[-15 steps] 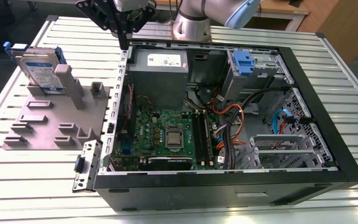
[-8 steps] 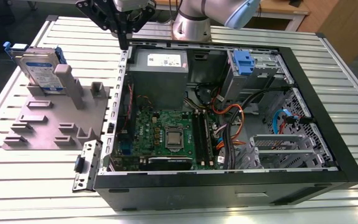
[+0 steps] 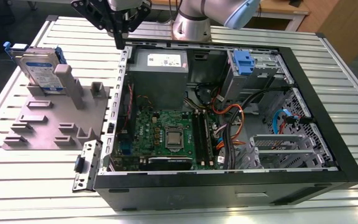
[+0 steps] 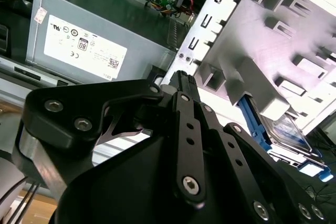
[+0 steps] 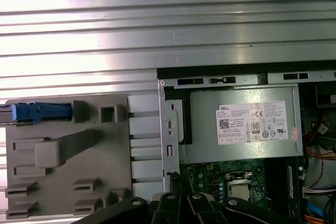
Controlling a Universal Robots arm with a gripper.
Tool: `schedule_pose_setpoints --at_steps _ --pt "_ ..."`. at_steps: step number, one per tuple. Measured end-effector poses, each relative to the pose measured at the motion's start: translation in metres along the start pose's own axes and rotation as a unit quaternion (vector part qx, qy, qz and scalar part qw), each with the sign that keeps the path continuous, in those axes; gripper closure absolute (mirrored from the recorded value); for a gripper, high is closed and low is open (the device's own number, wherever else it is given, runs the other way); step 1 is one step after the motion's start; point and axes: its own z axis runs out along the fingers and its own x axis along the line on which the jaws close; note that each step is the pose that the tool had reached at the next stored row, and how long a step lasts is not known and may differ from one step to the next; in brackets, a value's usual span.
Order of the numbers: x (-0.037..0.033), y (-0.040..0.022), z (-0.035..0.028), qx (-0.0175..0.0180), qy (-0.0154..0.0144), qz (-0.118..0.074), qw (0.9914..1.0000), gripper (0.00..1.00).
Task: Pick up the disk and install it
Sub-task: 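Reach for the disk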
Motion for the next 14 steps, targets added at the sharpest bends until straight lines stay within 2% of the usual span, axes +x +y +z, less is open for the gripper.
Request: schedule_pose_setpoints --at_steps 6,14 --pt "0.0063 -0.0001 0.0002 -0.0001 -0.0001 0.000 1.00000 0.89" --pt "0.0064 -0.0001 0.0002 0.0000 0.0000 0.000 1.00000 0.89"
